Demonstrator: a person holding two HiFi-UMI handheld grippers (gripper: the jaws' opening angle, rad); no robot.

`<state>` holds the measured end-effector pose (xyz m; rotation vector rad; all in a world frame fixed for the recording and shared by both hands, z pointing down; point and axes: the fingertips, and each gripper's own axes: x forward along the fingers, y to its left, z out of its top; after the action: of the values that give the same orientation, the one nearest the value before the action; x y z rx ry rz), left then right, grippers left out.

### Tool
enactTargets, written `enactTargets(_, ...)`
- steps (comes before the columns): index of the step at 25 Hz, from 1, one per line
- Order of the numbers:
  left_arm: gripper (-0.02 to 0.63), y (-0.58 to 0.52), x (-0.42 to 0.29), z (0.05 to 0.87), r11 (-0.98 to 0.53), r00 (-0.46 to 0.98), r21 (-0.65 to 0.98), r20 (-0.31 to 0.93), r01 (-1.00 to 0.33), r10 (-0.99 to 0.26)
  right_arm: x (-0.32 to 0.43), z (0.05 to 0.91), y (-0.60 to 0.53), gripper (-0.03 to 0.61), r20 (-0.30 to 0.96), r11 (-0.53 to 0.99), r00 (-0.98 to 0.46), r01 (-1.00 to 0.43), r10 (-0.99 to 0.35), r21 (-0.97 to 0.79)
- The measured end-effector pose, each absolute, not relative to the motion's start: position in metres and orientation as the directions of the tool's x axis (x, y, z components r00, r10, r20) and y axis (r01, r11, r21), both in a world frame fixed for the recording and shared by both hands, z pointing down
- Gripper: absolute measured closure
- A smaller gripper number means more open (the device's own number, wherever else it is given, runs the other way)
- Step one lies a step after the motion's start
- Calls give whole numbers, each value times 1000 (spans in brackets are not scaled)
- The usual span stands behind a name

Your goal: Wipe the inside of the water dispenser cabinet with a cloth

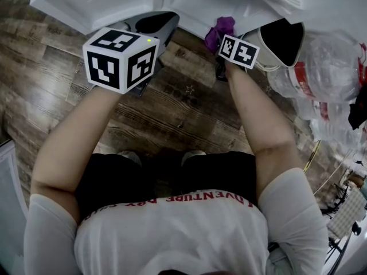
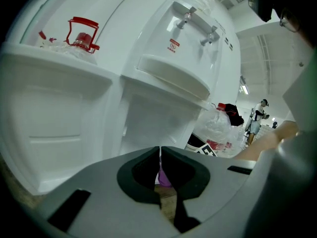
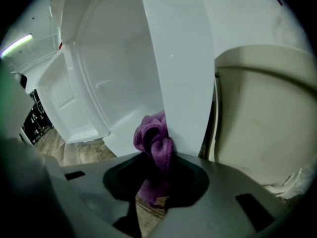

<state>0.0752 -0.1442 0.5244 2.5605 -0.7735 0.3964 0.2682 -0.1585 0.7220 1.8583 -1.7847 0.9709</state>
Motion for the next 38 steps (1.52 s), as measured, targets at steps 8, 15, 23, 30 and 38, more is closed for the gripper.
enactTargets(8,580,-136,79,519,-769,802,285,391,-572,-451,267,701,-160,471,680,-101,-52,-978,-731,-184)
enactTargets(15,580,-141,77,526,-738,785,312,412,-598,-462,267,668,-161,472,637,-51,-57,-987,-769,-150)
enactTargets(23,580,-137,80,523,-743,788,308,411,-594,-459,257,615,-169,474,536,35,-83,-994,-840,-99)
enactTargets(30,580,-135,80,515,-751,790,296,402,-590,-462,259,575,-171,474,440,-6,-86,-979,-894,-205)
enactTargets(38,580,-131,82,514,-760,795,289,400,-582,-456,260,528,-171,474,332,-17,-70,-968,-941,-252)
